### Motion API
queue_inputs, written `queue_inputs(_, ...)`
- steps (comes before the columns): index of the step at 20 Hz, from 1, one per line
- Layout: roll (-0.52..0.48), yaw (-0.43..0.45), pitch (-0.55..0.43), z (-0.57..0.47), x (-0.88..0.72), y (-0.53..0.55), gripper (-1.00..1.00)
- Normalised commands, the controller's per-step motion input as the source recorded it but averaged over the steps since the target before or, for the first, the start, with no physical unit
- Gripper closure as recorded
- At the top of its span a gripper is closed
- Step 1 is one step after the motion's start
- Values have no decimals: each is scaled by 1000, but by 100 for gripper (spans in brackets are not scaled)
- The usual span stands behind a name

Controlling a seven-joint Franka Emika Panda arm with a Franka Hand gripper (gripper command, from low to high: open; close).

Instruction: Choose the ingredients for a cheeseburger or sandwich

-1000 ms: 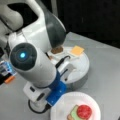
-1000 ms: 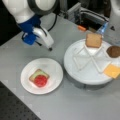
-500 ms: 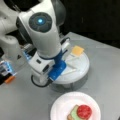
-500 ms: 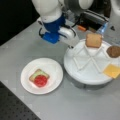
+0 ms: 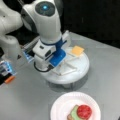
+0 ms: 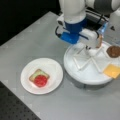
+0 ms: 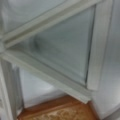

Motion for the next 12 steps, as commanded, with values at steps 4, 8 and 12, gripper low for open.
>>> queue_inputs(4, -86, 23, -225, -171, -183, 254, -100)
queue_inputs(8, -48, -7, -233, -164, -62, 195, -100)
queue_inputs(12, -33, -51, -194, -190, -16, 207, -100)
